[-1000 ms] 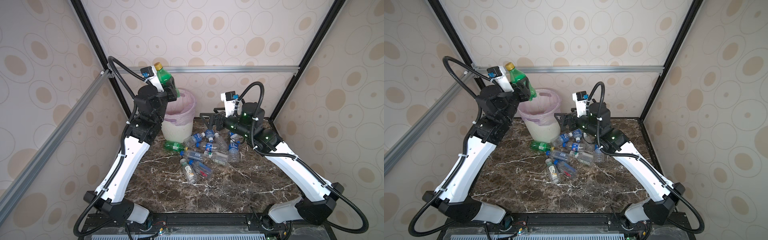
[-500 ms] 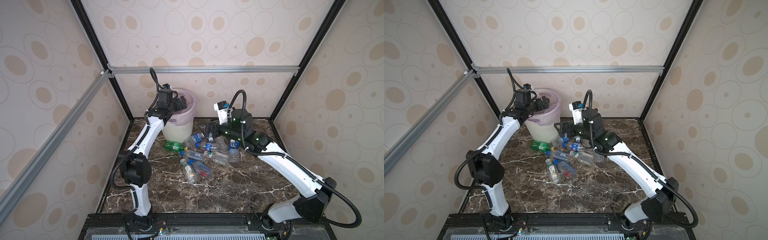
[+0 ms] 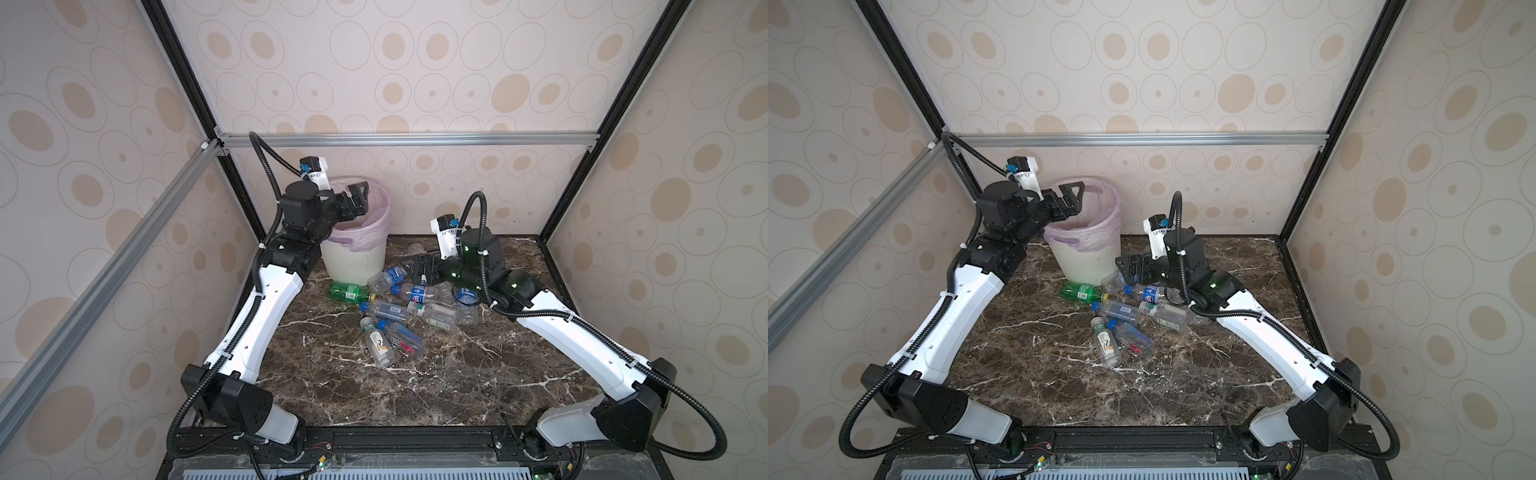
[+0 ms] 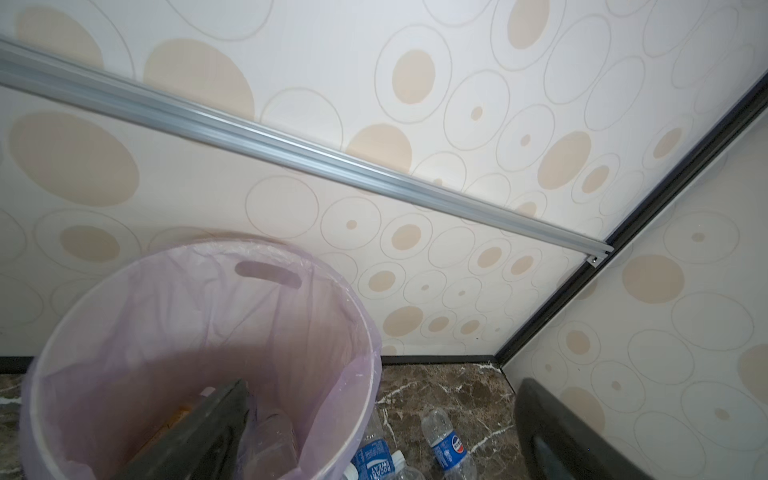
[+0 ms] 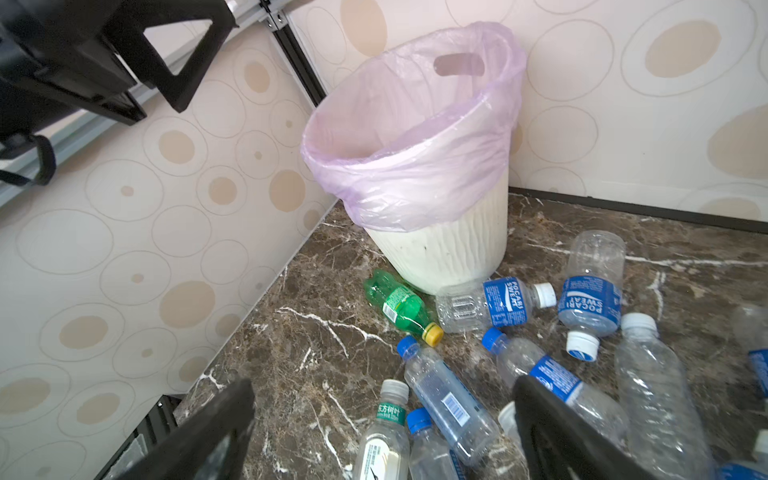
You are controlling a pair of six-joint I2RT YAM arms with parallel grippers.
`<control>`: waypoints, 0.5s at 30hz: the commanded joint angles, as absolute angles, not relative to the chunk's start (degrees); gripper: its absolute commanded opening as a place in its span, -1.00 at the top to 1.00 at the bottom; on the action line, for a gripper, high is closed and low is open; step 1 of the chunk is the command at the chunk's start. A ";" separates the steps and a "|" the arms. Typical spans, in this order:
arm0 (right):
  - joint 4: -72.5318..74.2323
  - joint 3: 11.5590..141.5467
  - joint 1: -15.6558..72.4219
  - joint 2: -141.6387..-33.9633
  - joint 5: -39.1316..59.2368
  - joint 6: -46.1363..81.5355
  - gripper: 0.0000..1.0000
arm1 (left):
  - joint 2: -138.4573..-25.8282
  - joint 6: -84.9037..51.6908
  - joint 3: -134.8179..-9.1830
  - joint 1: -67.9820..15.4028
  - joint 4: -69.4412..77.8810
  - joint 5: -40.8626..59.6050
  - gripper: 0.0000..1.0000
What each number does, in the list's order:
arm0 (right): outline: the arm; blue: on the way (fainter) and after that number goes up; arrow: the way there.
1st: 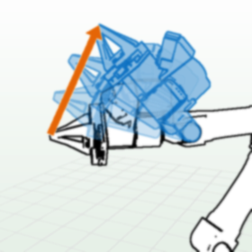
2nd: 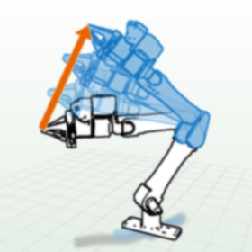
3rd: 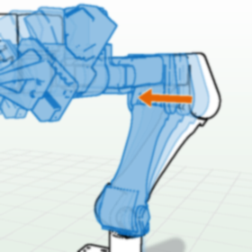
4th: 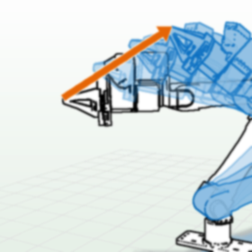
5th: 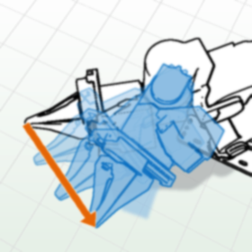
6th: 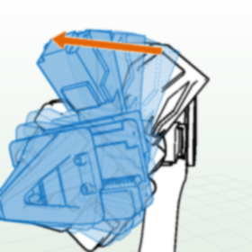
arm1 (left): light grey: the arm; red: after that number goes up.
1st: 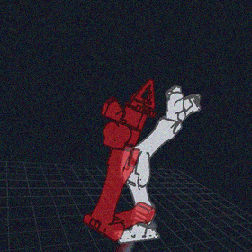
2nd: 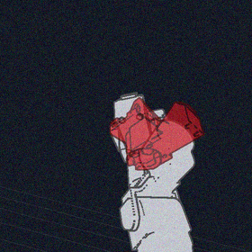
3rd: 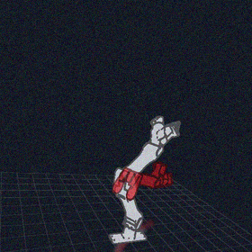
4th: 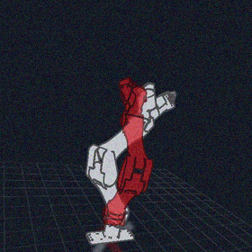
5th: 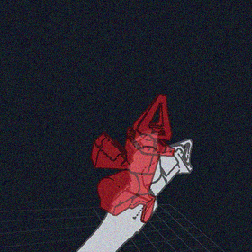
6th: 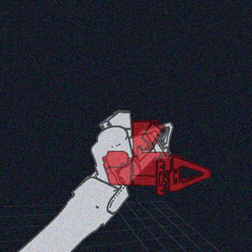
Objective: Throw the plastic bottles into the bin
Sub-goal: 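Lower left gripper back toward the pile while right gripper lowers too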
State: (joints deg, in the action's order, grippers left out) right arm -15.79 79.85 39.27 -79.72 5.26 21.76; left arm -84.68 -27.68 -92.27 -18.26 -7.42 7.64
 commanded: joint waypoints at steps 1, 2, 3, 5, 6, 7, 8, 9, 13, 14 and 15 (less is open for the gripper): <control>-18.42 76.52 38.84 -77.16 2.35 21.19 -0.99 | -81.17 -28.72 -87.62 -20.12 -3.71 9.45 -0.98; -18.99 75.34 38.39 -76.76 2.00 21.18 -0.99 | -80.31 -29.04 -85.96 -20.75 -3.43 9.61 -0.98; -19.56 74.06 37.90 -76.47 1.93 21.10 -0.99 | -79.47 -29.42 -84.41 -21.46 -3.14 9.89 -0.98; -20.65 71.89 36.74 -75.96 2.18 21.14 -0.99 | -77.93 -30.09 -81.27 -22.85 -2.55 10.32 -0.98; -21.18 70.76 36.03 -75.72 2.48 21.17 -1.00 | -77.00 -30.44 -79.55 -23.76 -2.18 10.36 -0.98; -21.64 69.74 35.48 -75.63 2.78 21.18 -1.00 | -76.38 -30.75 -78.07 -24.46 -1.90 10.37 -0.98; -22.23 68.76 34.92 -75.59 3.18 21.18 -0.99 | -75.53 -31.06 -76.30 -25.35 -1.63 10.46 -0.98; -22.69 67.96 34.77 -75.53 3.34 21.10 -0.99 | -74.82 -31.34 -74.78 -26.00 -1.44 10.44 -0.98; -23.55 63.95 34.73 -75.32 3.42 20.76 -0.99 | -70.92 -34.06 -67.08 -27.56 -0.42 10.04 -0.98; -23.34 62.81 34.76 -75.24 3.73 20.99 -0.99 | -70.06 -35.32 -65.00 -27.55 -0.27 10.19 -0.98; -22.90 61.90 34.82 -75.24 4.19 21.14 -1.00 | -69.31 -36.41 -63.29 -27.55 -0.26 10.03 -0.99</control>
